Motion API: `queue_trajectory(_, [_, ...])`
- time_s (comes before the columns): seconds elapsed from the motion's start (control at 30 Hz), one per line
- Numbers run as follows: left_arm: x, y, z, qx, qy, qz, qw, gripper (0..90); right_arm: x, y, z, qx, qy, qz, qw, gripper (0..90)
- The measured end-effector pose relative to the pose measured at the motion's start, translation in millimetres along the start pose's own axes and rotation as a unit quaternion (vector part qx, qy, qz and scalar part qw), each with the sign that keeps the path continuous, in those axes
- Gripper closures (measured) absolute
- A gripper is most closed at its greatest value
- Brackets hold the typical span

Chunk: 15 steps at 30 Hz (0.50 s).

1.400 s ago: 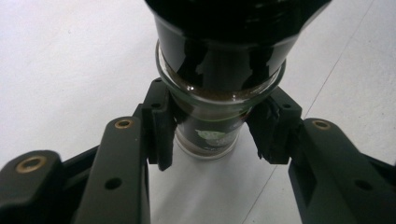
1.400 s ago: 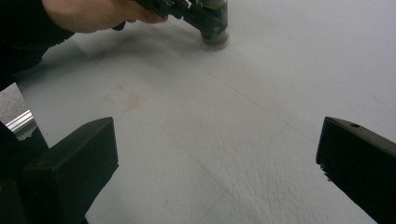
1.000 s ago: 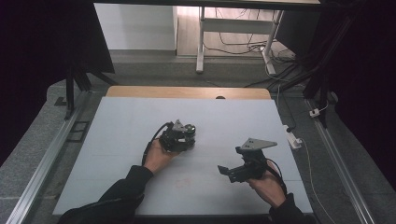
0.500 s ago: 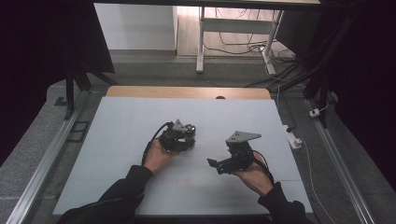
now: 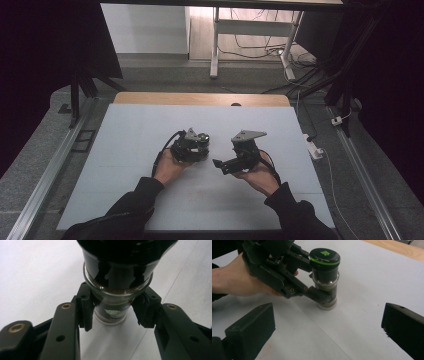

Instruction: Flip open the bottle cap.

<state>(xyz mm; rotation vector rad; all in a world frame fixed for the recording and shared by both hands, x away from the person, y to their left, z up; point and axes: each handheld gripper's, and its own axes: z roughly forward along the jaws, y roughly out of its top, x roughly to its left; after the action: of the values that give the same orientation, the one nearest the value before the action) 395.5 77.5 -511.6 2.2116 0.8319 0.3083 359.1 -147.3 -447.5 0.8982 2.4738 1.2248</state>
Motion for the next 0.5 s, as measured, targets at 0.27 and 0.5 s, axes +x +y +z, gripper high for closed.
queue_trajectory(0.27, [-0.1, -0.2, -0.1, 0.000, 0.000, 0.002, 1.0000, 53.8, -1.5, 8.1, 17.5, 0.006, -0.001, -0.005, 1.0000, 0.0])
queue_trajectory(0.5, [0.1, 0.0, -0.3, 0.002, 0.000, 0.002, 1.0000, 53.8, -6.2, 12.6, 21.3, -0.002, -0.005, -0.005, 1.0000, 7.1])
